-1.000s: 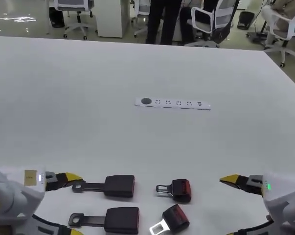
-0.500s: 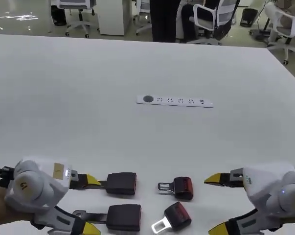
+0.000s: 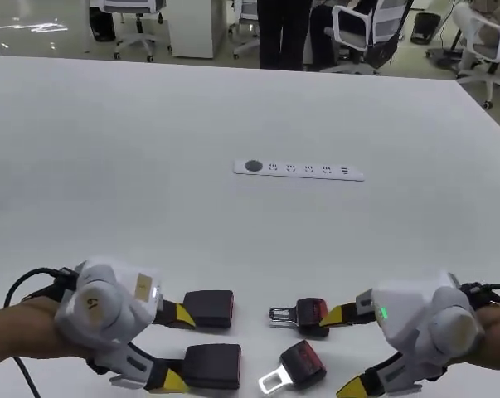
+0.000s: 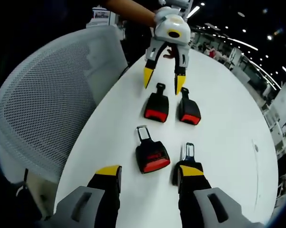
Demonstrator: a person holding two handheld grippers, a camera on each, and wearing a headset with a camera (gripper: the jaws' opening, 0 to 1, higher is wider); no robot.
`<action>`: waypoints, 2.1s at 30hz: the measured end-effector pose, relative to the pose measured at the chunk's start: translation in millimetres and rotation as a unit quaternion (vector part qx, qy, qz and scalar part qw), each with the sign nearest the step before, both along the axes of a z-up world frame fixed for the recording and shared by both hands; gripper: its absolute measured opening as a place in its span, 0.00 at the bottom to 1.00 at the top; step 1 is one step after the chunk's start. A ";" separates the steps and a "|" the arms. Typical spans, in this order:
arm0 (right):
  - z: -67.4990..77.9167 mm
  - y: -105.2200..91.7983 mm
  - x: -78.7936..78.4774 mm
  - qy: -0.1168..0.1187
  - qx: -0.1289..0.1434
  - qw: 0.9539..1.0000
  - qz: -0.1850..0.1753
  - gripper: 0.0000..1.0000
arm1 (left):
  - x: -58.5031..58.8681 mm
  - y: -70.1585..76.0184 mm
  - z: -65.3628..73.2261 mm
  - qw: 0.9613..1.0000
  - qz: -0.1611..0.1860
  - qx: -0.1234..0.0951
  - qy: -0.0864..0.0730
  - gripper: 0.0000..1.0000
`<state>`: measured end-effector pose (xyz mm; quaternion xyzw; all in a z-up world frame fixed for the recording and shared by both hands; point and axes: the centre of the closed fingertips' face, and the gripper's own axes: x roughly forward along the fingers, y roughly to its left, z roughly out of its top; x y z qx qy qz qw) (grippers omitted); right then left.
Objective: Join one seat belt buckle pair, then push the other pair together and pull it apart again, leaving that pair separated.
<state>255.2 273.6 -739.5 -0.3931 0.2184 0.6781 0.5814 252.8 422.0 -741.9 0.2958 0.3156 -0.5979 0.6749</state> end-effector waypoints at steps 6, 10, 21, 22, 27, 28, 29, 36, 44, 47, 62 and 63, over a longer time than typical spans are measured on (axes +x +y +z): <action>-7.4 9.0 1.1 -0.010 -0.014 0.999 0.027 0.41 | -2.5 -2.2 -7.0 1.000 -0.017 0.016 0.008 0.41; -10.5 14.7 2.6 -0.015 -0.021 0.999 0.039 0.39 | -2.3 -4.5 -12.2 0.999 -0.023 0.024 0.010 0.39; -21.5 22.1 3.7 -0.014 -0.036 0.998 0.047 0.33 | -2.4 -7.3 -22.0 0.998 -0.035 0.039 0.016 0.35; -23.1 21.5 3.7 -0.013 -0.038 0.998 0.046 0.32 | -1.5 -7.2 -22.6 0.998 -0.037 0.041 0.014 0.34; -26.0 20.7 4.0 -0.011 -0.041 0.998 0.036 0.31 | -0.1 -6.2 -27.2 0.998 -0.040 0.045 0.012 0.32; -25.9 21.0 3.8 -0.009 -0.039 0.999 0.033 0.31 | -0.2 -6.7 -27.7 0.998 -0.042 0.046 0.011 0.32; -26.2 21.1 3.7 -0.008 -0.039 0.999 0.029 0.31 | 0.1 -6.1 -28.8 0.998 -0.042 0.046 0.011 0.32; -25.7 22.2 2.7 0.000 -0.033 0.999 0.006 0.31 | -0.6 -6.6 -29.7 0.998 -0.044 0.045 0.010 0.32; -28.3 21.6 3.5 0.007 -0.030 0.999 -0.021 0.30 | -0.6 -6.7 -30.3 0.998 -0.036 0.041 0.015 0.32; -28.8 21.7 3.5 0.009 -0.029 0.999 -0.031 0.30 | -1.2 -8.1 -28.9 0.999 -0.030 0.037 0.017 0.32; -29.8 28.7 2.6 0.027 -0.021 0.996 -0.081 0.30 | -0.6 -8.5 -28.4 0.999 -0.031 0.041 0.020 0.32; -30.0 29.4 3.0 0.027 -0.021 0.996 -0.083 0.30 | -0.7 -8.6 -28.5 0.998 -0.031 0.041 0.020 0.32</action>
